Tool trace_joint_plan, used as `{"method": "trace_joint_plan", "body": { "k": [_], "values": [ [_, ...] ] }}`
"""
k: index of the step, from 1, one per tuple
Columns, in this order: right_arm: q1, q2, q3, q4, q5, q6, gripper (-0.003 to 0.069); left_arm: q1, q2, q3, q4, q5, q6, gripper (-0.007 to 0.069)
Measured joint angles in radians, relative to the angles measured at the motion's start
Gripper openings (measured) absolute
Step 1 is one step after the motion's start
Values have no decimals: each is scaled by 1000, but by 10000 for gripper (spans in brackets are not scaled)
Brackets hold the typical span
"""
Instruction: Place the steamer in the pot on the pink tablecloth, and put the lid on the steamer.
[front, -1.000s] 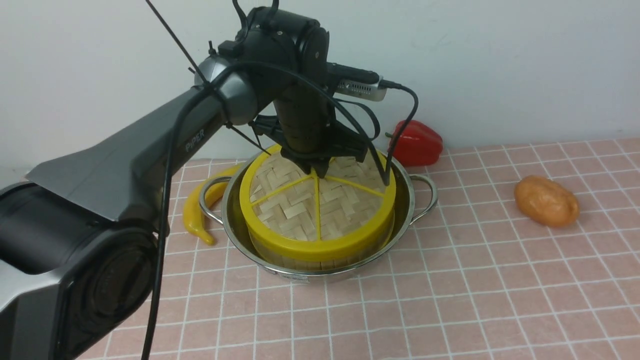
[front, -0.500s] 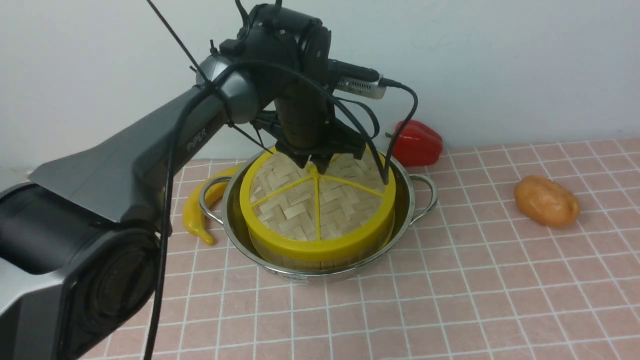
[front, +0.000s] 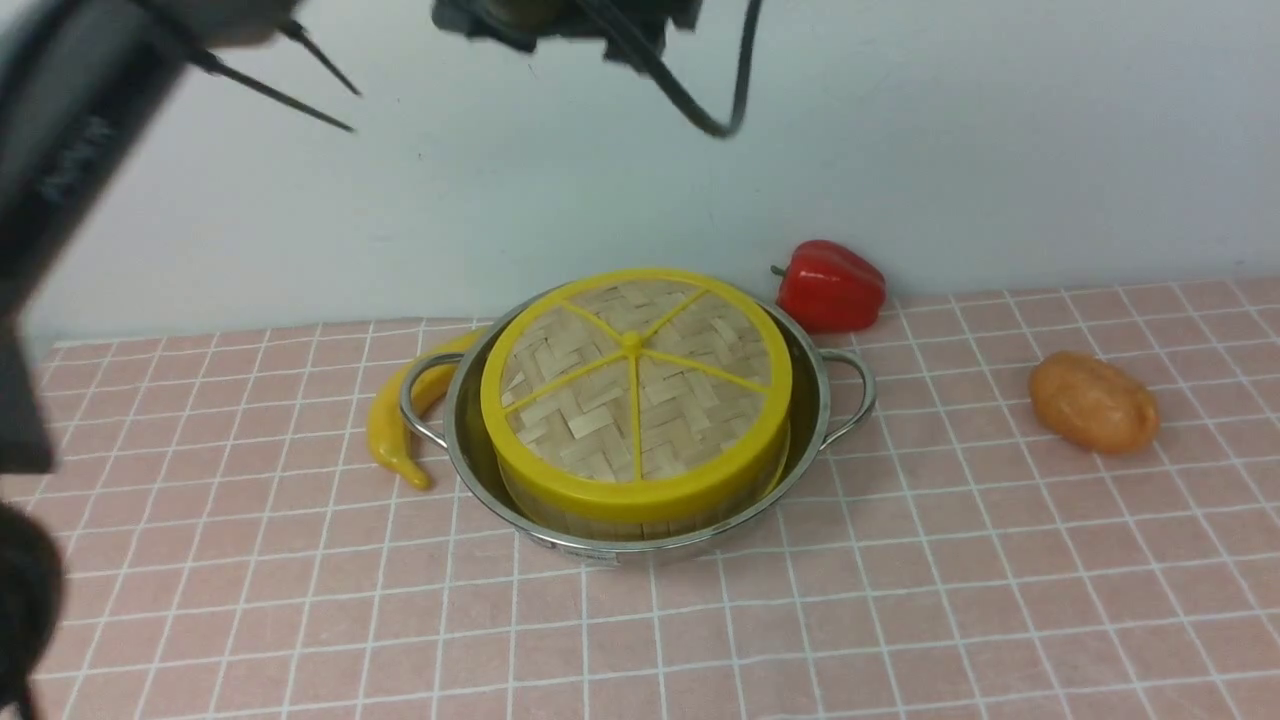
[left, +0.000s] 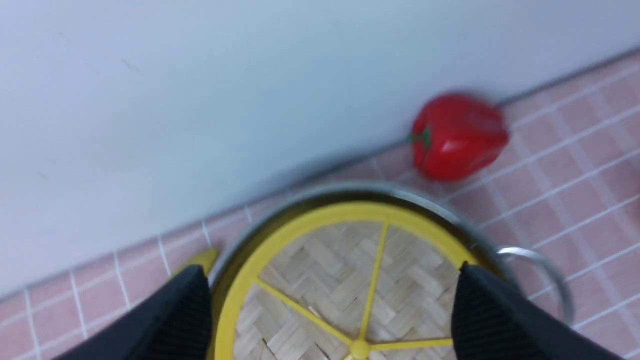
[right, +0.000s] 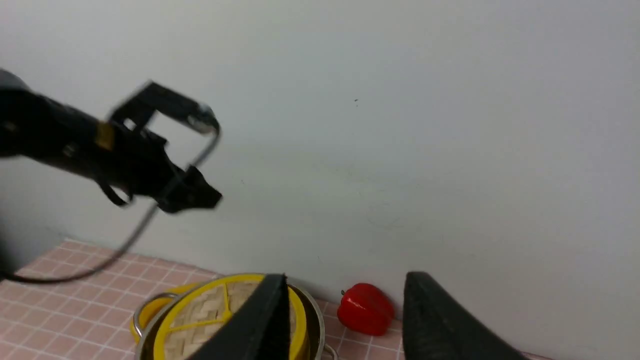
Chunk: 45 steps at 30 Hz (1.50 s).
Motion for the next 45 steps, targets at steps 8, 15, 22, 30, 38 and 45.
{"method": "trace_joint_plan", "body": {
  "k": [8,15,22,30,38,45],
  "values": [
    [0,-202,370,-120,-4,-22,260,-1,-312,135,-31,0,81,319],
    [0,-542,789,-281,4,115,174,-1,-586,486,-103,0,102,11],
    [0,-794,997,-302,10,157,163,-1,-871,999,-105,-117,110,-23],
    [0,-813,1004,-302,-27,161,180,-1,-1140,1537,-135,-537,110,-22],
    [0,-814,1004,-291,-31,162,214,-1,-1239,1663,-271,-574,110,-11],
    [0,-814,1004,-291,-31,164,238,-1,-1241,1664,-283,-576,110,1]
  ]
}}
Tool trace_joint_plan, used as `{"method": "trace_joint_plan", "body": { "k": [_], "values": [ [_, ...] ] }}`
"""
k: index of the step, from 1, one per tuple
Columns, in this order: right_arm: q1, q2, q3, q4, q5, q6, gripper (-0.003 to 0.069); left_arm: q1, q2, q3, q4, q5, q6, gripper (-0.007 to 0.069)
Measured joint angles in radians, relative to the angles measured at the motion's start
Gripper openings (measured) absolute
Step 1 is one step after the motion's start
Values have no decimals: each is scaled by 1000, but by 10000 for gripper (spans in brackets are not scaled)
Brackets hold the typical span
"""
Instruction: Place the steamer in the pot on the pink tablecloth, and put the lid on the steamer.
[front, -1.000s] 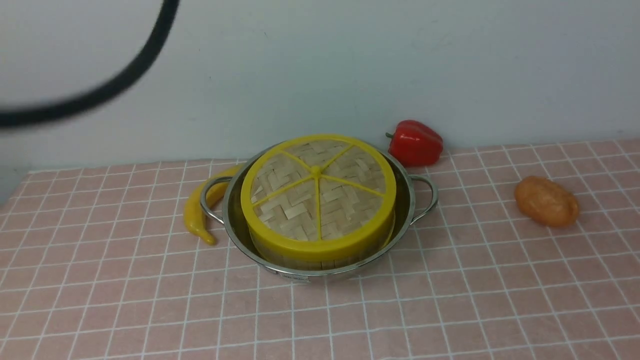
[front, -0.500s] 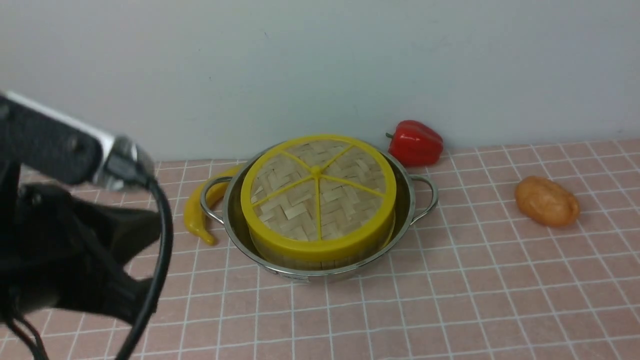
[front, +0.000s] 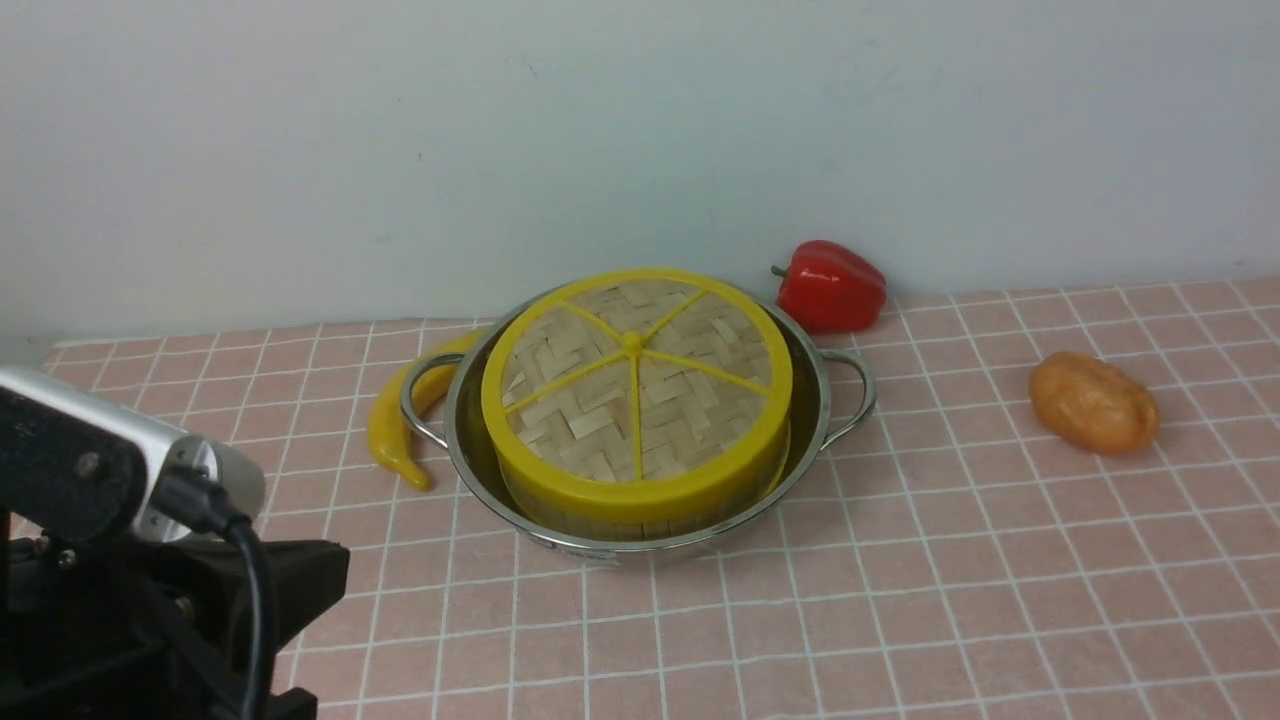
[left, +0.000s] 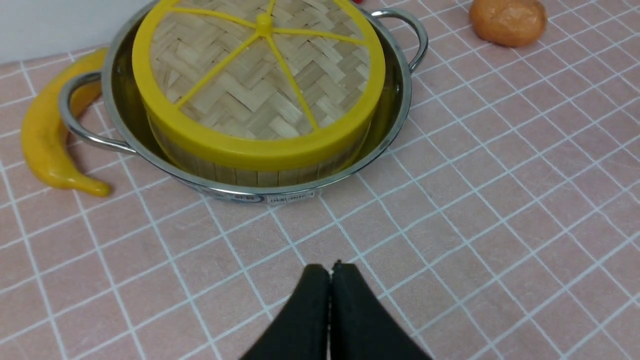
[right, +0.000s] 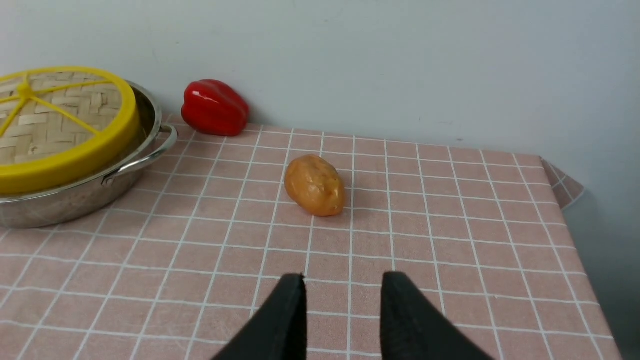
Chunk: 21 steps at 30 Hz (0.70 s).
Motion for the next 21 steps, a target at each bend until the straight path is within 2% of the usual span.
{"method": "trace_joint_plan", "body": {
  "k": [3,4,6,8,9,12,15,21],
  "values": [
    [0,0,0,1,-1,0,240,13,-25,2,28,-1,25,1],
    [0,0,0,1,-1,0,240,45,-54,14,76,-15,76,8],
    [0,0,0,1,-1,0,240,81,-86,30,110,-30,103,11],
    [0,0,0,1,-2,0,240,211,-214,116,181,-99,144,12],
    [0,0,0,1,-2,0,240,221,-215,124,184,-105,146,12],
    [0,0,0,1,-2,0,240,371,-381,289,237,-220,159,15],
    [0,0,0,2,-3,0,240,473,-537,456,260,-322,159,22],
    [0,0,0,2,-3,1,240,551,-681,646,264,-439,158,23]
  ]
}}
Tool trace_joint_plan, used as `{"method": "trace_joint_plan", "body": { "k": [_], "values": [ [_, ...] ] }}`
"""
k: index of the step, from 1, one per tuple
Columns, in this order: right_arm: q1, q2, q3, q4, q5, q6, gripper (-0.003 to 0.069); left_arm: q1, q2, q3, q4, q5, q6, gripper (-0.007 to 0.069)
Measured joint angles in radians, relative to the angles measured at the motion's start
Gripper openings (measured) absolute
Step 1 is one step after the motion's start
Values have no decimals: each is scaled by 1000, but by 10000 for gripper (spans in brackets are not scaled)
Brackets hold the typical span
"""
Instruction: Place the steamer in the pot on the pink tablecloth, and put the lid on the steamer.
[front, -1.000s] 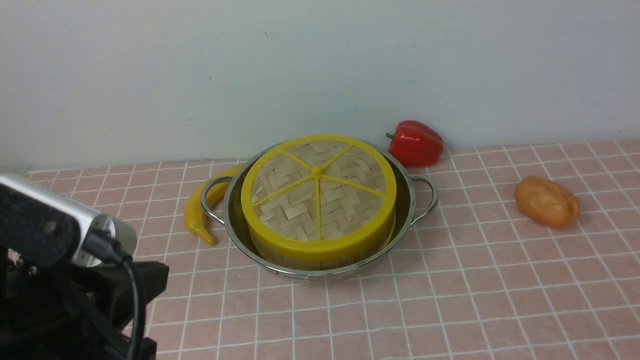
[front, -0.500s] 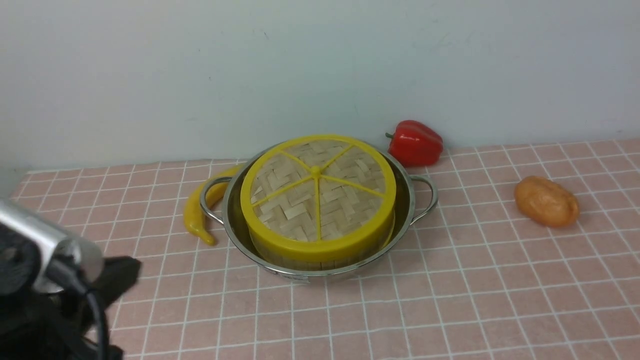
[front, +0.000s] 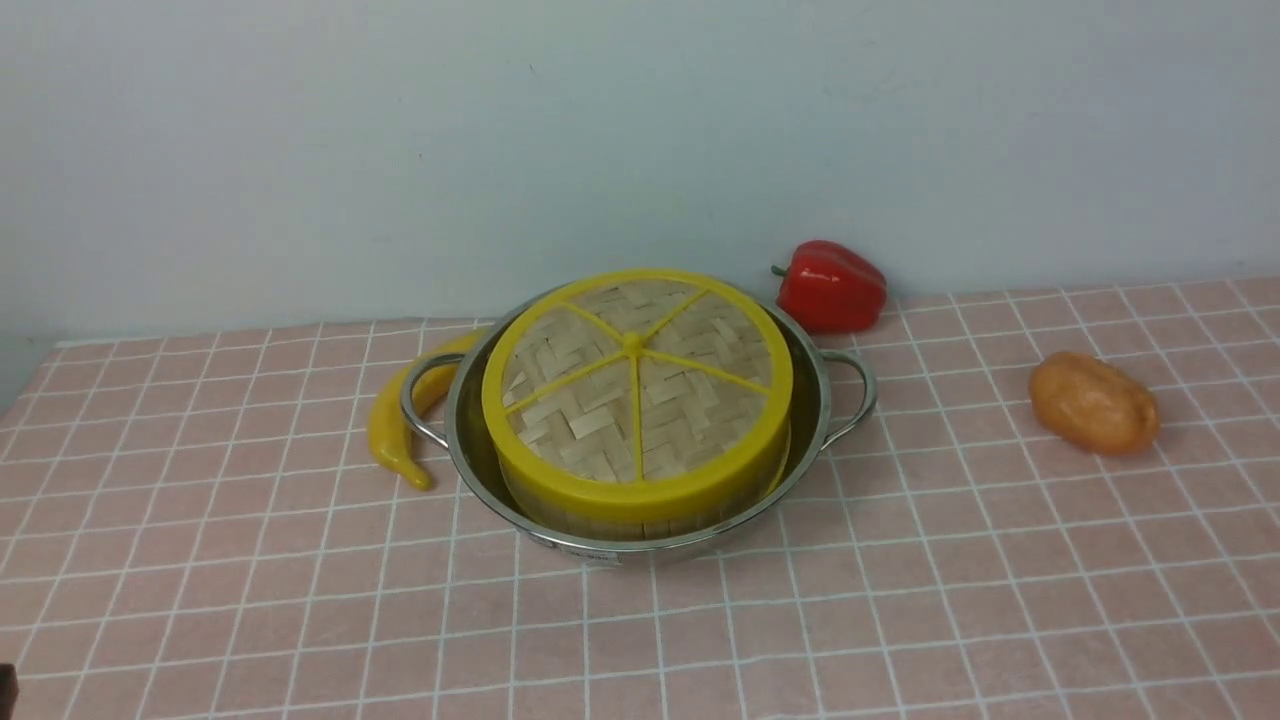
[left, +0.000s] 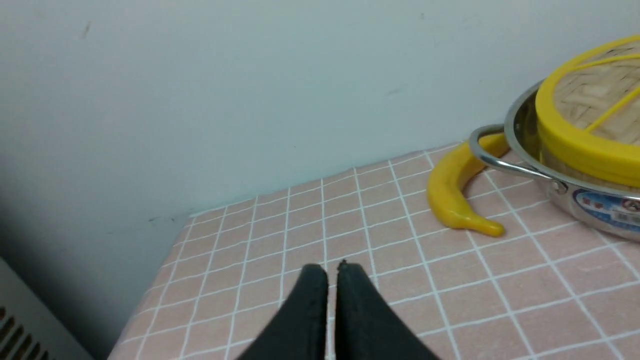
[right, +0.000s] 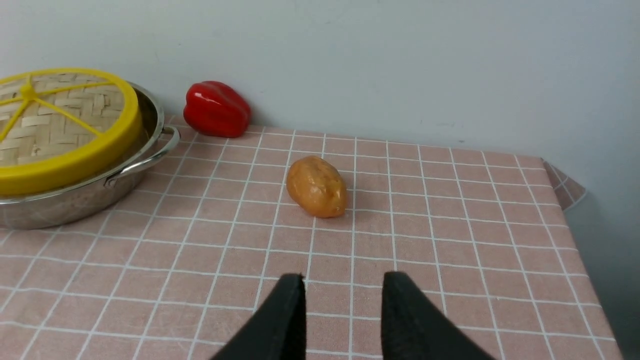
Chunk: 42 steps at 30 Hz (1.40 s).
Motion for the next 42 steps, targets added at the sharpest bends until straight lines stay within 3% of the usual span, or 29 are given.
{"method": "trace_joint_plan", "body": {
  "k": [25,29,36,38,42],
  "values": [
    [-3,0,0,1,0,3,242,5,-13,22,-7,-21,-6,75],
    [-50,0,1,3,-23,9,242,5,-13,22,-7,-22,-6,77],
    [-174,0,112,8,-473,60,242,5,-13,22,-7,-22,-6,85],
    [-242,2,234,6,-668,62,242,5,-13,22,-8,-23,-6,90],
    [-353,5,456,-16,-880,63,242,5,-13,22,-8,-23,-6,97]
  ]
}}
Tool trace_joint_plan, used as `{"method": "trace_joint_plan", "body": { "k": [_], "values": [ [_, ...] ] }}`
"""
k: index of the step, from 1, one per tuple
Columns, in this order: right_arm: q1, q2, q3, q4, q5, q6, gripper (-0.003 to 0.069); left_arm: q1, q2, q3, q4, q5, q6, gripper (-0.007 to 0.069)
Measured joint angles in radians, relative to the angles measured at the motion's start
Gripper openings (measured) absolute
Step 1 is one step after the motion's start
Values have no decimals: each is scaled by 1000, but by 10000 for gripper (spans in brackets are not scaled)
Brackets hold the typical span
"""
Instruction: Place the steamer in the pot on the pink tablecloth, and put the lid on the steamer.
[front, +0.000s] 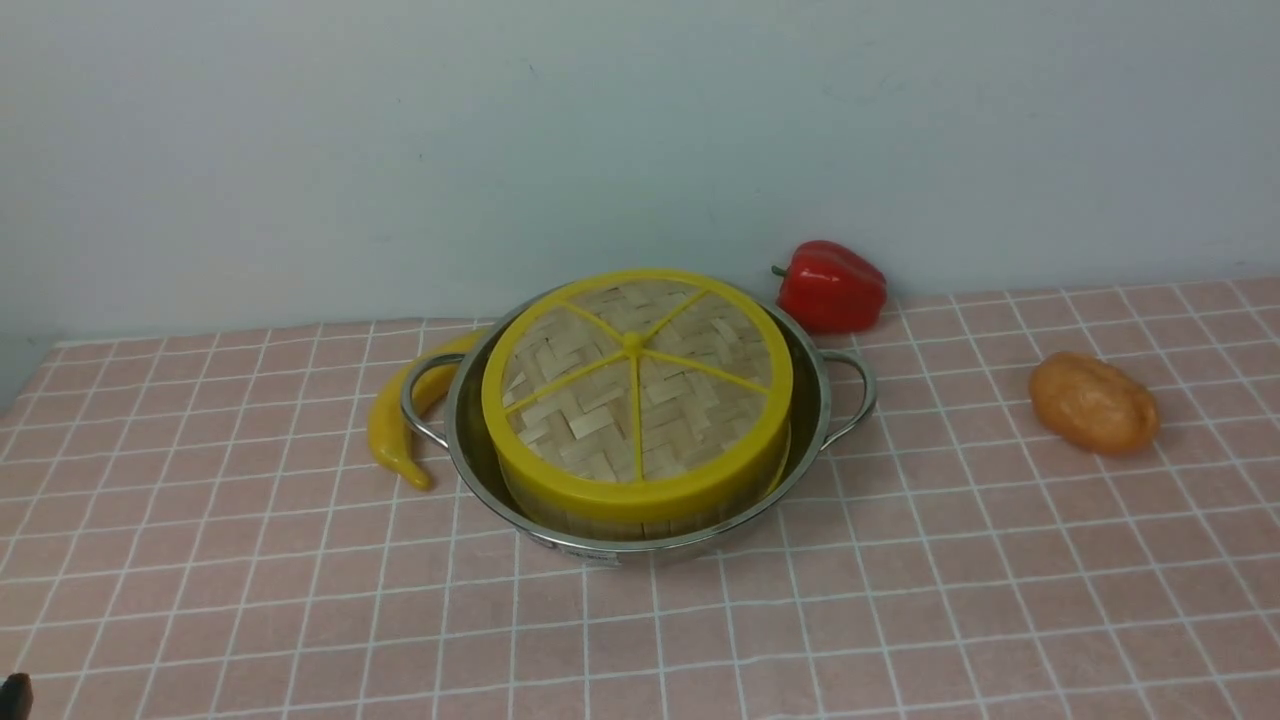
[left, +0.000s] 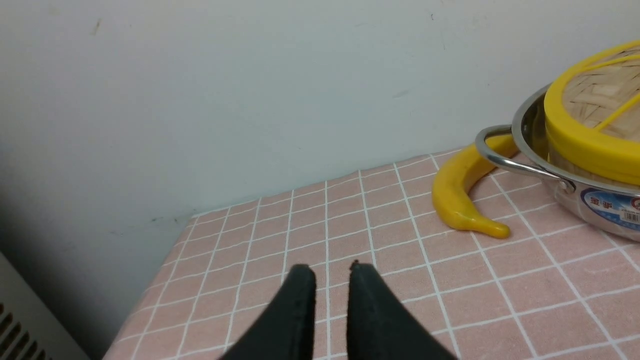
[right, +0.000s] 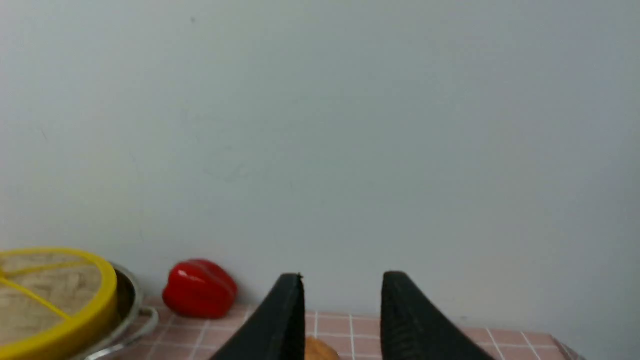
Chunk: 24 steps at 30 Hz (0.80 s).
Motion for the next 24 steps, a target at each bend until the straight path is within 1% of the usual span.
{"method": "trace_joint_plan", "body": {
  "k": [2,3,4,6,9,12,18,24],
  "values": [
    [-45,1,103,-3,-99,0,242,0,0,0,0,0,0,97],
    [-49,1,112,-3,-117,0,242,0,0,0,0,0,0,97],
    [-84,1,179,-3,-186,0,242,0,0,0,0,0,0,104],
    [-102,1,200,-3,-220,0,242,0,0,0,0,0,0,108],
    [-164,1,208,3,-274,22,242,0,0,0,0,0,0,118],
    [-191,1,209,18,-257,45,242,0,0,0,0,0,0,119],
    [-194,1,209,67,-159,85,242,0,0,0,0,0,0,128],
    [-194,1,210,71,-148,90,242,0,0,0,0,0,0,138]
  ]
}}
